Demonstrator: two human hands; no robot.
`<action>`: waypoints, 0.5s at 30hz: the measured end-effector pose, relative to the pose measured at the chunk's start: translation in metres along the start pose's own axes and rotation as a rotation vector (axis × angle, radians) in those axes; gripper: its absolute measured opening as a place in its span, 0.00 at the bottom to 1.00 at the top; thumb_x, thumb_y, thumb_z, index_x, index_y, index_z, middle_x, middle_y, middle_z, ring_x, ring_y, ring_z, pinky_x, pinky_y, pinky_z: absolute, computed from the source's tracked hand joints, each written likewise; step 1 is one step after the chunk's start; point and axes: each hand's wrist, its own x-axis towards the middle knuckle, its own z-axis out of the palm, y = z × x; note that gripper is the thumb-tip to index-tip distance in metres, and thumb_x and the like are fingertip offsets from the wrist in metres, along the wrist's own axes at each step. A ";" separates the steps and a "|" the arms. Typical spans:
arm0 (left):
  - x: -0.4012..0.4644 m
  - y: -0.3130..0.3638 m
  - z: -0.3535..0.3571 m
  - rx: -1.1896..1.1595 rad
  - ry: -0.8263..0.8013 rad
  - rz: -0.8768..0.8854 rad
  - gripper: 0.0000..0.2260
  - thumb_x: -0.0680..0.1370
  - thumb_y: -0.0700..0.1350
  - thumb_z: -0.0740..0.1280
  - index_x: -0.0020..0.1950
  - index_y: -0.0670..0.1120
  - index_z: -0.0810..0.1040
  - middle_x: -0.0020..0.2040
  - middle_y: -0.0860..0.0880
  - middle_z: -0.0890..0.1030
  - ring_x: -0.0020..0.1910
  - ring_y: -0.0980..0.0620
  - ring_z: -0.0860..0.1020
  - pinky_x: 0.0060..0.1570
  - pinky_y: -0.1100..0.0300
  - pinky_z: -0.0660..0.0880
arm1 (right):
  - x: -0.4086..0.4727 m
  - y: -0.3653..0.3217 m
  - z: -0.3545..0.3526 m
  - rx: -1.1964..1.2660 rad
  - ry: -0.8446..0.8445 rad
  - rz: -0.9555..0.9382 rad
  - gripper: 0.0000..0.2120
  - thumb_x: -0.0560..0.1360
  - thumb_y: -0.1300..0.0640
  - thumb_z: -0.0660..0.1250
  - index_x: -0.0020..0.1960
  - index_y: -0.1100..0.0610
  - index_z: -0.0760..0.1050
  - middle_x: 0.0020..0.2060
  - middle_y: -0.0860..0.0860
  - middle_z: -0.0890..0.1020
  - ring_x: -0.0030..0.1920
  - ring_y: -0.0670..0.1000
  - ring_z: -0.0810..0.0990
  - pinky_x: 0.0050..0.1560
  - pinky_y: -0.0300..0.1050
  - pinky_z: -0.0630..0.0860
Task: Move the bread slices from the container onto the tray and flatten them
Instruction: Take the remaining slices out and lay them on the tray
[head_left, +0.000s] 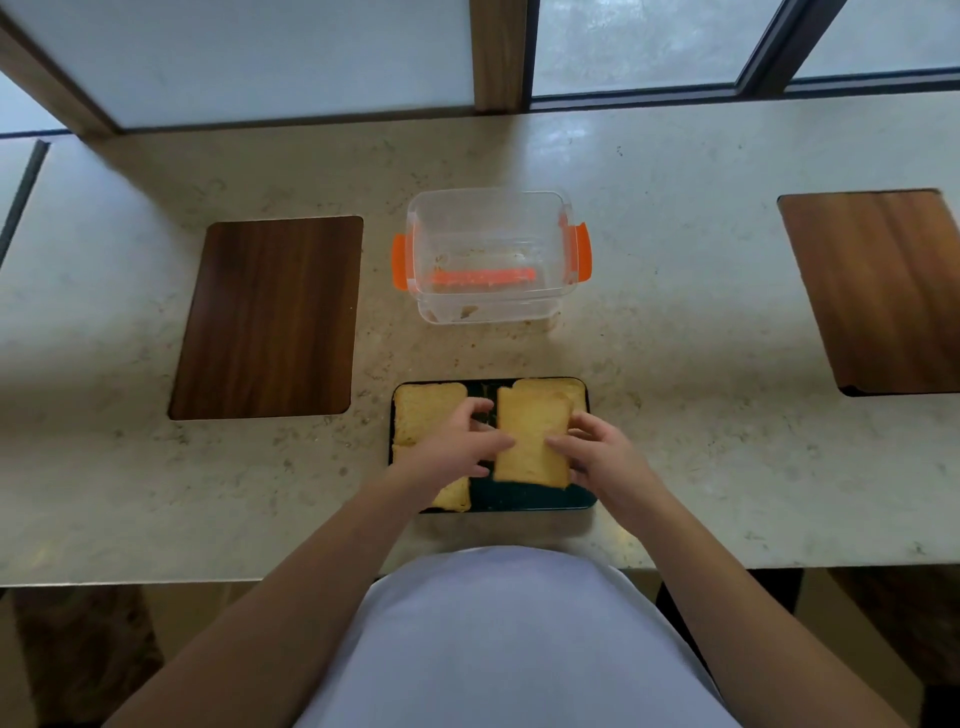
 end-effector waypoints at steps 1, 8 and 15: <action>-0.001 -0.004 -0.001 0.116 0.032 0.059 0.34 0.75 0.50 0.73 0.76 0.54 0.61 0.64 0.50 0.73 0.59 0.50 0.77 0.56 0.50 0.78 | -0.003 0.001 -0.002 -0.121 0.013 -0.034 0.10 0.78 0.59 0.71 0.58 0.53 0.81 0.54 0.54 0.86 0.53 0.53 0.86 0.52 0.51 0.83; 0.006 -0.012 0.011 0.476 0.069 0.452 0.09 0.78 0.49 0.69 0.58 0.53 0.79 0.49 0.54 0.82 0.46 0.59 0.80 0.49 0.55 0.80 | -0.004 -0.010 -0.003 -0.708 0.053 -0.250 0.09 0.77 0.58 0.72 0.57 0.51 0.83 0.48 0.43 0.84 0.51 0.42 0.81 0.50 0.37 0.75; 0.016 -0.019 0.020 0.029 0.034 0.138 0.04 0.78 0.44 0.70 0.52 0.49 0.79 0.48 0.46 0.85 0.44 0.50 0.84 0.46 0.54 0.82 | 0.004 0.003 -0.019 -0.278 0.339 -0.112 0.22 0.74 0.53 0.76 0.65 0.55 0.74 0.56 0.50 0.81 0.58 0.50 0.80 0.59 0.51 0.79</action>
